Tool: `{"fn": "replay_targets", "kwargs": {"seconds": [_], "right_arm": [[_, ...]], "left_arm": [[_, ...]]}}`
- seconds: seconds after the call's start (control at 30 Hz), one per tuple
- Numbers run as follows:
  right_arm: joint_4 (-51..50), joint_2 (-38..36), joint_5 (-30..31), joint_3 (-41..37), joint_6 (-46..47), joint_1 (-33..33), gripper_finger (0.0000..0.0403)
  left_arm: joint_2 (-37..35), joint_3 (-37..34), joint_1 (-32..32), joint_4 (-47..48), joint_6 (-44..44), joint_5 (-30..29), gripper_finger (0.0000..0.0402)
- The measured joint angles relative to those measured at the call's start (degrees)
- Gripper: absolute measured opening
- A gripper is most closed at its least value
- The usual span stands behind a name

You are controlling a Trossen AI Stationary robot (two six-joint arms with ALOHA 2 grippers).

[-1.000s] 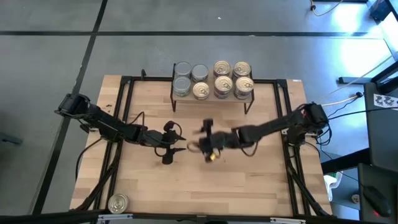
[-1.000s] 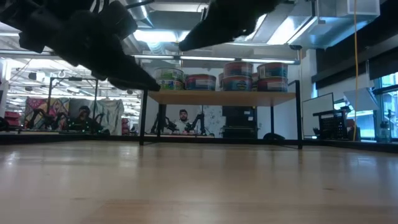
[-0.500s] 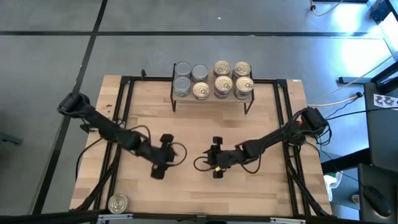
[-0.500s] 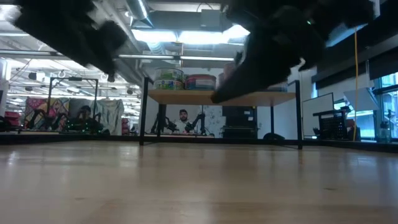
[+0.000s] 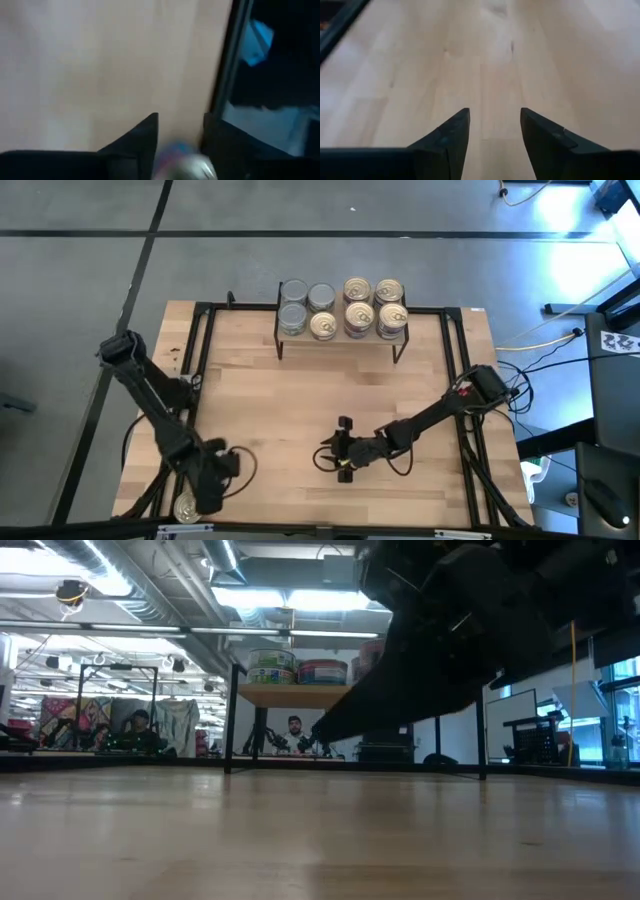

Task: Stack canned seafood by type on shelf
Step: Stack the blue pink tuna can on top of the blue pink tuna can on the shelf

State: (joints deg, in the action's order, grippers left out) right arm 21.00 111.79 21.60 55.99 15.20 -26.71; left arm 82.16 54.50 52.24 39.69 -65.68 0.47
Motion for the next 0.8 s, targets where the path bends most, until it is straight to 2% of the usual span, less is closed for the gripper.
{"fn": "replay_targets", "kwargs": {"seconds": [0.2,0.33,0.53,0.8], "right_arm": [[2.67,1.6,0.26,0.06,3.2,-0.77,0.0174],[2.95,1.62,0.49,0.04,4.08,-1.7,0.0174],[3.54,1.63,-0.2,0.07,4.08,-3.45,0.0174],[3.32,1.62,0.95,0.09,4.3,-4.84,0.0174]], "left_arm": [[1.93,0.0,6.33,-0.78,-18.18,13.29,0.0086],[3.7,0.0,10.13,-3.47,-24.24,14.85,0.0047],[8.9,-0.33,12.33,-3.6,-23.02,13.04,0.0014],[12.57,0.02,9.1,-6.8,-10.9,10.55,0.0002]]}}
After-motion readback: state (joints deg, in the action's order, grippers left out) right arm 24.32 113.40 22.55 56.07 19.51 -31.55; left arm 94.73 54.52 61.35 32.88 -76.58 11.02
